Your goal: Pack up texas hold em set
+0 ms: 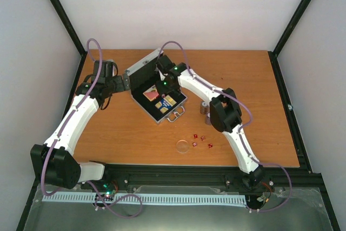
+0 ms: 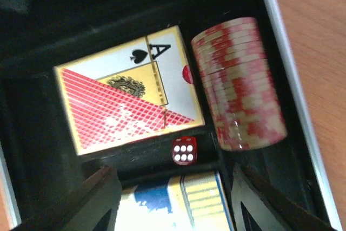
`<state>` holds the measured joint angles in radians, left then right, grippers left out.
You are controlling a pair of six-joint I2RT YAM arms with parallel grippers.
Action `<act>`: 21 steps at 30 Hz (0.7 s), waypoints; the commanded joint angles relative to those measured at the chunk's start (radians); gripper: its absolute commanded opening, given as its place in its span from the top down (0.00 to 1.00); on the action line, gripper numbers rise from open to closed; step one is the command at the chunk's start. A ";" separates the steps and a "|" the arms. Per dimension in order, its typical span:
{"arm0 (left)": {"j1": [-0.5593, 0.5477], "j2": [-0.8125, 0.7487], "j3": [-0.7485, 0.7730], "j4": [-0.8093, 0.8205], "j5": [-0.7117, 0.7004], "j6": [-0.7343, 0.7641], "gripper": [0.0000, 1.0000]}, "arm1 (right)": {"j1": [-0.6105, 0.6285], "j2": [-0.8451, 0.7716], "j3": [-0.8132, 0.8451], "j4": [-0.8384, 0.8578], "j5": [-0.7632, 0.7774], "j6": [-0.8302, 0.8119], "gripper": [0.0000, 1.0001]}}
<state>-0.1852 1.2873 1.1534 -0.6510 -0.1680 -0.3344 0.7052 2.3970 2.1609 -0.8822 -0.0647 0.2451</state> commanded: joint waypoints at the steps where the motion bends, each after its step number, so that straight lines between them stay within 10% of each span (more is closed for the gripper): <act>1: 0.002 -0.003 0.034 -0.004 -0.001 0.018 0.00 | -0.007 -0.145 -0.025 -0.043 0.017 -0.023 0.37; 7: 0.003 0.001 0.041 -0.003 0.007 0.014 0.00 | 0.002 -0.335 -0.280 -0.079 0.035 0.007 0.20; 21: 0.003 -0.008 0.037 -0.006 0.026 0.017 0.00 | 0.082 -0.694 -0.973 -0.040 0.041 0.114 0.32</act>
<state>-0.1852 1.2873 1.1553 -0.6518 -0.1516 -0.3344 0.7631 1.7447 1.2388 -0.9409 -0.0223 0.3180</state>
